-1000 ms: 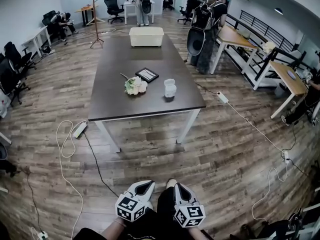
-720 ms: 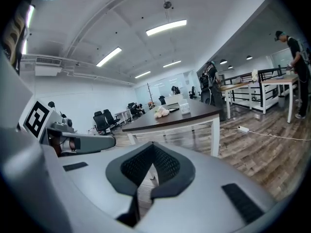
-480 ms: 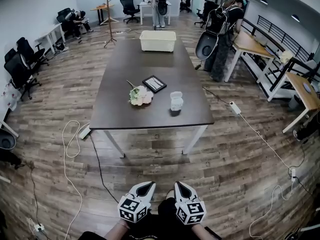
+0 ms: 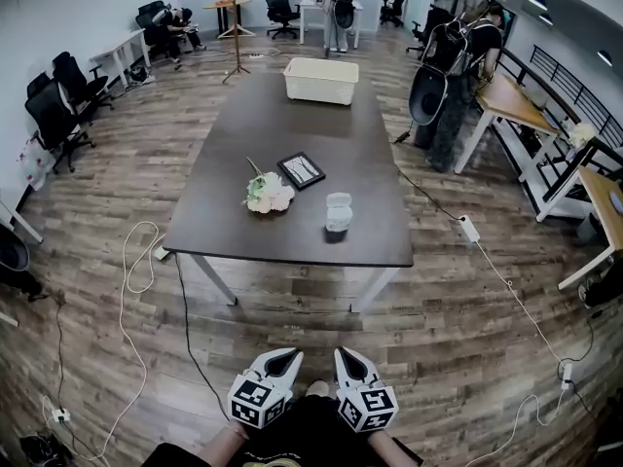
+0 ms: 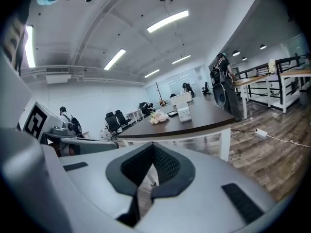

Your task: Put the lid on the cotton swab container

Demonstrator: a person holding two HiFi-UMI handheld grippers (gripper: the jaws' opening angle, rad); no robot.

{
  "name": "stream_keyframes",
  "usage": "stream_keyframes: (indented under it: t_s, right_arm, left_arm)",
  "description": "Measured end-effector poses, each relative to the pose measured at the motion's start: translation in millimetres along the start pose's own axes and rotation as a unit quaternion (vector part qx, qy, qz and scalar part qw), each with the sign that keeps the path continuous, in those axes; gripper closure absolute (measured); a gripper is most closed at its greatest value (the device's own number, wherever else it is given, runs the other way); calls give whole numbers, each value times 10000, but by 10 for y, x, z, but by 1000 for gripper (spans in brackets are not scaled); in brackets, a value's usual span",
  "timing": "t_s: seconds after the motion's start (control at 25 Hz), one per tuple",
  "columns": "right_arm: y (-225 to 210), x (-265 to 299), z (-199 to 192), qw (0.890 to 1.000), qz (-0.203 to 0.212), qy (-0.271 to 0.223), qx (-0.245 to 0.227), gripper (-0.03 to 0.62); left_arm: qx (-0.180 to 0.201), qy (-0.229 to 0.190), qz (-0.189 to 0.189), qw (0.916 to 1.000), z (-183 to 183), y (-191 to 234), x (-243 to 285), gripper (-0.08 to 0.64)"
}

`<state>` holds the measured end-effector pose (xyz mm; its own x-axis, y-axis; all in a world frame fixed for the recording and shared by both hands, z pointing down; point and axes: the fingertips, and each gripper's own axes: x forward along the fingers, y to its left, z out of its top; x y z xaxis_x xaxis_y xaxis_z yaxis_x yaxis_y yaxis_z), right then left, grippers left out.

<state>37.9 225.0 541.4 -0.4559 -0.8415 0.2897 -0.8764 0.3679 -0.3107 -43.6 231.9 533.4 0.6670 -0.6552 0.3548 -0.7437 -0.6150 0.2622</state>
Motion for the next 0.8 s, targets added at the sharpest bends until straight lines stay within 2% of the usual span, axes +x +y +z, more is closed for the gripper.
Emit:
stream_keyframes:
  t_s: [0.24,0.52,0.8]
  right_arm:
    - [-233,43,19,9996,227,152,-106,584]
    - [-514,5,46,9998,9,90,203,584]
    - [-797,53,156,9994,-330,38,133,584]
  left_arm:
    - [-272,-104,240,9993,39,-13,222,552]
    - [-126,-3,97,9999,100,-113,457,552]
    - [-270,-45,5,9996,231,24,762,552]
